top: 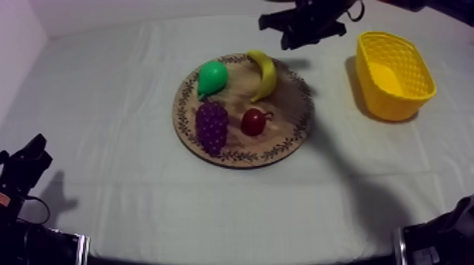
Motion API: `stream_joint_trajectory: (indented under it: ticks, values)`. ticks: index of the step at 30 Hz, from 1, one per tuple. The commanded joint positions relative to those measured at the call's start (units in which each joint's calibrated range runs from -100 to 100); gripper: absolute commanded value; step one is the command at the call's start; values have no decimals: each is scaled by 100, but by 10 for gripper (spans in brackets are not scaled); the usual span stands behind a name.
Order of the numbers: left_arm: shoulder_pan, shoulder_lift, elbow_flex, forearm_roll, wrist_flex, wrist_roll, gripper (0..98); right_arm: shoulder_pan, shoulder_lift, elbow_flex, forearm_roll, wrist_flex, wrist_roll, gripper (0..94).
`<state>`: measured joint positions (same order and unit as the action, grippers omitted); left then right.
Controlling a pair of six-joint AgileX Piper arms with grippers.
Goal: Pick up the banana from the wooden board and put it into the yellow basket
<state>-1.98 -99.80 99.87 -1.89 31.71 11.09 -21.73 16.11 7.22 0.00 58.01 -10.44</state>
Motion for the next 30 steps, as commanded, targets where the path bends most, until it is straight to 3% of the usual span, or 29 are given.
stream_joint_trajectory:
  ticks: [1,3,5,9,15,30]
  values:
    - [-1,-3,2,1,-2,2,1,-19,0,78,-62,-3,66,393]
    - [-1,-3,2,1,-2,2,1,-41,-19,141,-58,-50,81,573]
    - [-1,-3,2,1,-2,2,1,-50,-37,174,-13,-97,37,692]
    - [-1,-3,2,1,-2,2,1,1,-52,184,68,-162,-118,799]
    - [-1,-3,2,1,-2,1,1,56,-44,311,126,-313,-209,835]
    - [-1,-3,2,1,-2,0,1,214,839,-153,-160,-407,53,843]
